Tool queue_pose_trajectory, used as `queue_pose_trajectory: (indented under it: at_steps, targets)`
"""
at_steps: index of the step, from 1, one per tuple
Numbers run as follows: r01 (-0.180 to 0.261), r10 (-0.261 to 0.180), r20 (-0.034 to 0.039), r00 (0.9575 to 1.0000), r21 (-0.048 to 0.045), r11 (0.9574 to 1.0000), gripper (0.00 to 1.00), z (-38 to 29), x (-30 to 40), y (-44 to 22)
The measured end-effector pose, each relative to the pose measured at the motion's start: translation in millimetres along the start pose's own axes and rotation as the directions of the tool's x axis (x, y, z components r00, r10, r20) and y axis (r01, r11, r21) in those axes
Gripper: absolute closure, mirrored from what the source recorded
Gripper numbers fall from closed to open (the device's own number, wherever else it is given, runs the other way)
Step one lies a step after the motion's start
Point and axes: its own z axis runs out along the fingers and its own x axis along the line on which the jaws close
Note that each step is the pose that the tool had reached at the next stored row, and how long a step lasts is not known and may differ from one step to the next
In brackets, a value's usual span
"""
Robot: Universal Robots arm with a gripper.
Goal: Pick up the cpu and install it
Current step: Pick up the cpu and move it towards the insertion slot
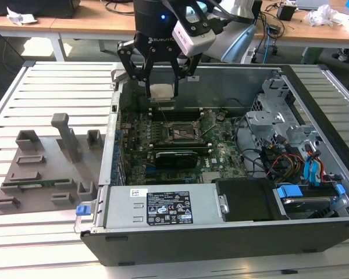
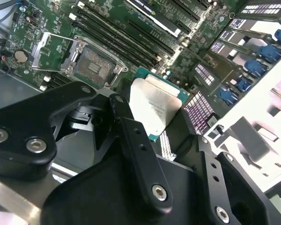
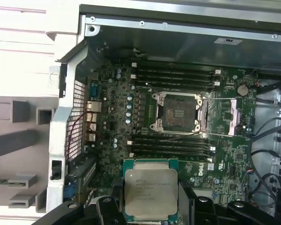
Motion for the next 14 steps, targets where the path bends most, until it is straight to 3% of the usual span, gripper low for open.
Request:
queue_pose_trajectory:
  at_steps: [7, 14]
  targets:
    - [0.0, 0.0, -0.0008, 1.0, 0.0095, 1.0, 0.45, 9.3, -10.7, 11.2]
    - [0.0, 0.0, -0.0008, 1.0, 0.0111, 0.9999, 0.45, 14.1, -15.3, 12.6]
